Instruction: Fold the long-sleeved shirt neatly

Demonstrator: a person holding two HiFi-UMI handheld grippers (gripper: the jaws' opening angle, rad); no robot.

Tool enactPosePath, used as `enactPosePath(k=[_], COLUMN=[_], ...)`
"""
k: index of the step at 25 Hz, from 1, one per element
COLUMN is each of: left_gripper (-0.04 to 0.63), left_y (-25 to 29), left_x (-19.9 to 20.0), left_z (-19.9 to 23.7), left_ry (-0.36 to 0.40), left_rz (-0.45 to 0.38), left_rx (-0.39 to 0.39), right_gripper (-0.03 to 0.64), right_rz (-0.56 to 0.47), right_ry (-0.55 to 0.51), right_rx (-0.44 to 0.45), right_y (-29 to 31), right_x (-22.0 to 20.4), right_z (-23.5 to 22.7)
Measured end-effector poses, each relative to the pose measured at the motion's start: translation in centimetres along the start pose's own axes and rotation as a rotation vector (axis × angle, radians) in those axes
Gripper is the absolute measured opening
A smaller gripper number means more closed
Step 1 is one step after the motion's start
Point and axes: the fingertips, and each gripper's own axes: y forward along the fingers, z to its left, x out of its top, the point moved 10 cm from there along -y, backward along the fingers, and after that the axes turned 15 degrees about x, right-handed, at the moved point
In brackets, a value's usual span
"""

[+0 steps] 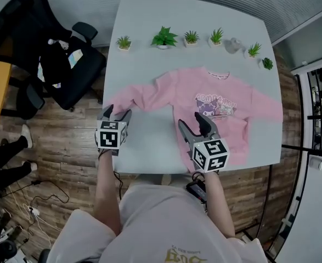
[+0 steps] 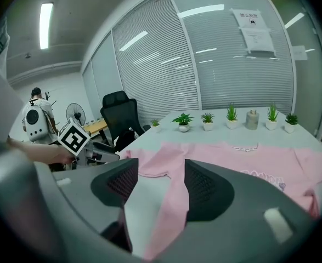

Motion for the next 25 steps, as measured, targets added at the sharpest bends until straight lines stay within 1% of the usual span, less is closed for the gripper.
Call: enactPosePath(k=[3,6,9,13,16,18,20,22,25], left_gripper=[0.295,0.293,0.290,0.279,0.271,0.249,0.206,0.167,0.110], left_y=[1.0,1.8,2.6,3.2,3.3,3.4,3.9,4.1,4.1], left_x=[-0.1,-0.4,-0.2,0.1,-0.3,-0.6,-0.5,-0.7,-1.0], left_z=[-0.2,-0.6,-1.0,-1.6,-1.9,-2.0,-2.1,-2.1,-1.9], left_ry=[0.042,0.111,0.177,0.236,0.247,0.256,0.259,0.244,0.234], left_rz=[0.027,0.053,0.055,0.069,0.081,0.092,0.094,0.095,0.095], left_rx=[0.009,0.035,0.070,0.099,0.117,0.143,0.176,0.206,0.231], right_gripper=[0.264,0.264,0.263,0.262,0.261,0.259,0.258,0.258,0.255], right_rz=[-0.001,-0.004,-0.006,-0.014,-0.011,-0.012,-0.015,-0.013,-0.011], right_ry=[0.012,0.009,0.010,0.023,0.020,0.027,0.033,0.040,0.047], right_rx=[0.006,0.018,0.032,0.040,0.046,0.048,0.043,0.041,0.045], right_y=[0.5,1.2,1.6,1.9,1.9,1.9,1.9,1.7,1.7], right_x=[-0.1,0.0,0.1,0.4,0.5,0.5,0.4,0.1,-0.1], right_z=[-0.4,-0.7,-1.3,-2.0,-2.3,-2.8,-3.4,-3.7,-3.9])
